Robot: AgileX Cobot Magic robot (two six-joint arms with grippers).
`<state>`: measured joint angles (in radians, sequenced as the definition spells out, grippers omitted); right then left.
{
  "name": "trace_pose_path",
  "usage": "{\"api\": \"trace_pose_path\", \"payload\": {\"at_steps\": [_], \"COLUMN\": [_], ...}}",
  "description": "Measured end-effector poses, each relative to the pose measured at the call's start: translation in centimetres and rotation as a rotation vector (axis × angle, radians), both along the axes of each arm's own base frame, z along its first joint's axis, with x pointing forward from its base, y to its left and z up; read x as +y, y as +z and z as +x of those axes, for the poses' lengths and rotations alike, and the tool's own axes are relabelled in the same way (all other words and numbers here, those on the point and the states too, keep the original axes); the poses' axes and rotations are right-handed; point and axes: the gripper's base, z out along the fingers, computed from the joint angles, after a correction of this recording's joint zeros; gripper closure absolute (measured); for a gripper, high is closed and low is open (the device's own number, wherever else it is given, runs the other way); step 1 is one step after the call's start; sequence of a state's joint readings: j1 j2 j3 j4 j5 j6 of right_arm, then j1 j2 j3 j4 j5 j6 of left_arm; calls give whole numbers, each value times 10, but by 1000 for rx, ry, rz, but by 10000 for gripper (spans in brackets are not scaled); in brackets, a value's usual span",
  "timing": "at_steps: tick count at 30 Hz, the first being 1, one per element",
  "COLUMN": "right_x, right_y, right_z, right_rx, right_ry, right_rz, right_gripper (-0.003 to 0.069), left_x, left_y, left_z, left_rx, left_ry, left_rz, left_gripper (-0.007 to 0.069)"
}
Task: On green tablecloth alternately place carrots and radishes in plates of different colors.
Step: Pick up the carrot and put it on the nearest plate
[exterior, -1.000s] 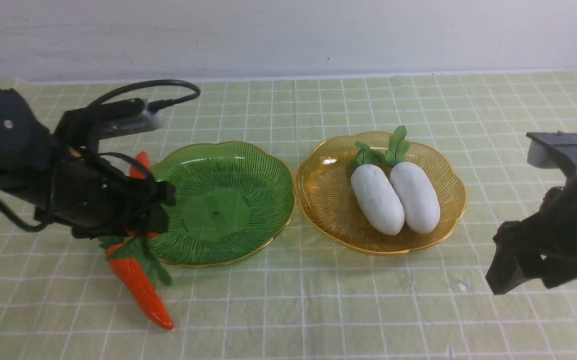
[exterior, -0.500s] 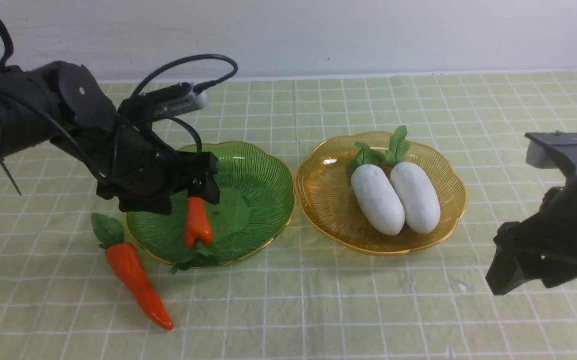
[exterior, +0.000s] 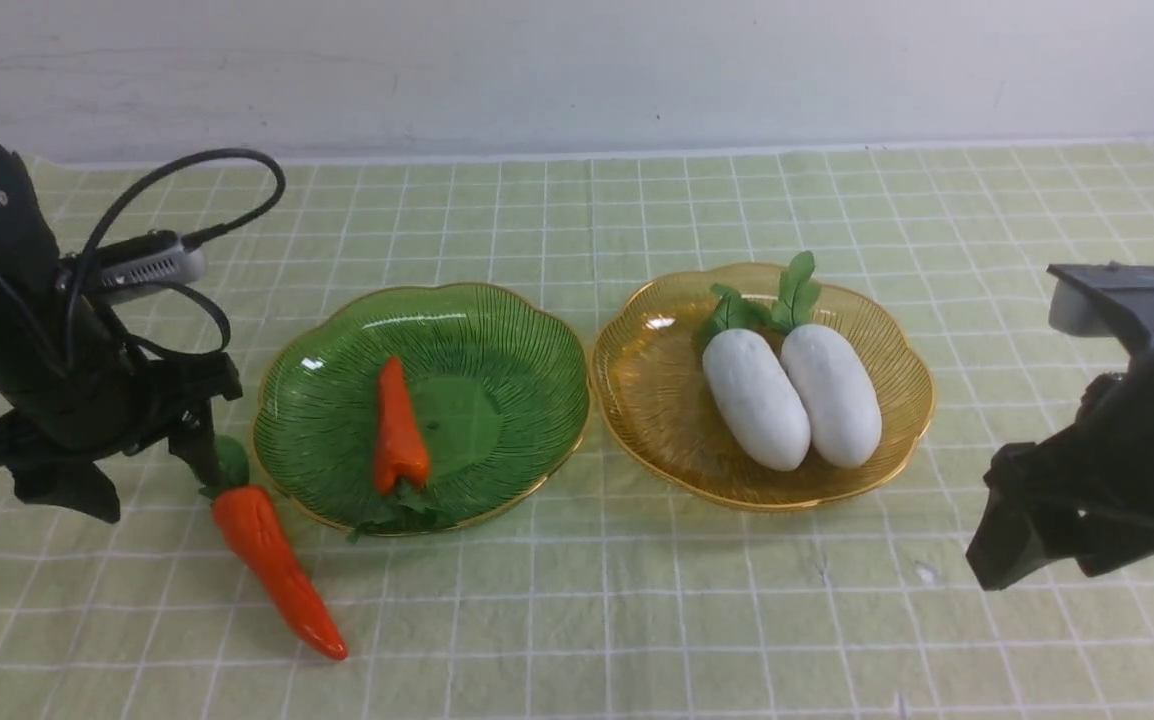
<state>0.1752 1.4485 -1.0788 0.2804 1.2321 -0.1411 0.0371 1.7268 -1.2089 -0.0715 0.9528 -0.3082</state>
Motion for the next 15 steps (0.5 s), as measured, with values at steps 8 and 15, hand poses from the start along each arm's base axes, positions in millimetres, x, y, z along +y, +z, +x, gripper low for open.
{"api": "trace_pose_path", "payload": {"at_steps": [8,15], "right_x": [1,1], "right_y": [0,0], "right_z": [0,0], "right_rx": [2,1], "right_ry": [-3,-2], "right_rz": [9,9], "right_gripper": [143,143], "left_x": [-9,-28], "left_y": [-6,-26], "left_z": [1,-2], "left_rx": [-33,106], "left_ry": [66,-37], "left_rz": [-102,-47], "left_gripper": [129,129]}}
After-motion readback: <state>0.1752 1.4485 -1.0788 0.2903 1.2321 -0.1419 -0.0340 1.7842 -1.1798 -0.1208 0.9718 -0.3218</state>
